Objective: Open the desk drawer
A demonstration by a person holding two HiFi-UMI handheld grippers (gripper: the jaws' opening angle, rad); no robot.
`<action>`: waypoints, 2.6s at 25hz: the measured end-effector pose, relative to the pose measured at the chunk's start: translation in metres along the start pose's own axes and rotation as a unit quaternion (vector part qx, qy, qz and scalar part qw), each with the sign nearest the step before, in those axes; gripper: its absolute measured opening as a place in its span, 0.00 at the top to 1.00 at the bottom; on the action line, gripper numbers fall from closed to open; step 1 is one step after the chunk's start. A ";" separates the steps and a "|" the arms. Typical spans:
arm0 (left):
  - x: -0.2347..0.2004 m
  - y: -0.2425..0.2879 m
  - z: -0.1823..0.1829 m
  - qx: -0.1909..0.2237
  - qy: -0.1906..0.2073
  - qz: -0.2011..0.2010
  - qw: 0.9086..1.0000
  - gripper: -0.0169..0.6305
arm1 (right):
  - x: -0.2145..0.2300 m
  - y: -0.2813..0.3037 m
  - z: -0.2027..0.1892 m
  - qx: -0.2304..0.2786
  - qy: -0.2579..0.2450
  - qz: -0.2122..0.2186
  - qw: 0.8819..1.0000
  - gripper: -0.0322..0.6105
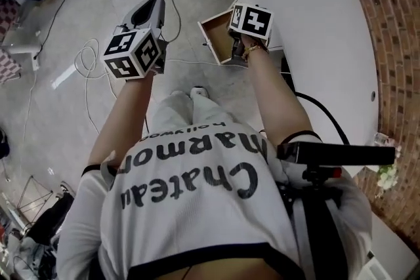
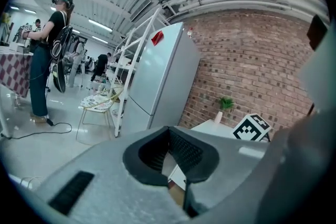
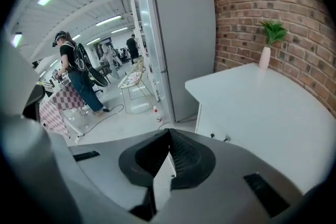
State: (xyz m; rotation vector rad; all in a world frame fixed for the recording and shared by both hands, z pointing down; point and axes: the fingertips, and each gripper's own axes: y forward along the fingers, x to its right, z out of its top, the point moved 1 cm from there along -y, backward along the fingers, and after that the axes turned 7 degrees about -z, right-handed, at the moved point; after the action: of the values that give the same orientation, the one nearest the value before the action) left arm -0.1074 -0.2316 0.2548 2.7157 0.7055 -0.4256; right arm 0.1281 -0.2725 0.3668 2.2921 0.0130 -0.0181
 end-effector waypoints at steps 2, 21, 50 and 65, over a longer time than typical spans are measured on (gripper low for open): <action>0.008 -0.002 0.024 0.020 0.015 -0.005 1.000 0.95 | 0.002 -0.015 0.022 0.024 0.001 0.008 1.000 0.93; 0.088 -0.035 0.182 0.172 0.085 -0.031 0.981 0.95 | 0.018 -0.187 0.177 0.272 0.018 0.105 0.957 0.93; 0.074 -0.038 0.058 0.053 0.035 -0.024 0.998 0.95 | 0.070 -0.196 0.062 0.263 0.011 0.103 0.959 0.93; 0.052 -0.043 0.043 0.052 0.022 -0.002 0.998 0.95 | 0.080 -0.149 0.046 0.195 0.035 0.116 0.973 0.93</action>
State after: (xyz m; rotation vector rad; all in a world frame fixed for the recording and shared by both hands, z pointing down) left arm -0.0948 -0.1898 0.1877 2.8297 0.7204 -0.4145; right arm 0.2049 -0.2085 0.2231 2.6714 -0.2429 0.1980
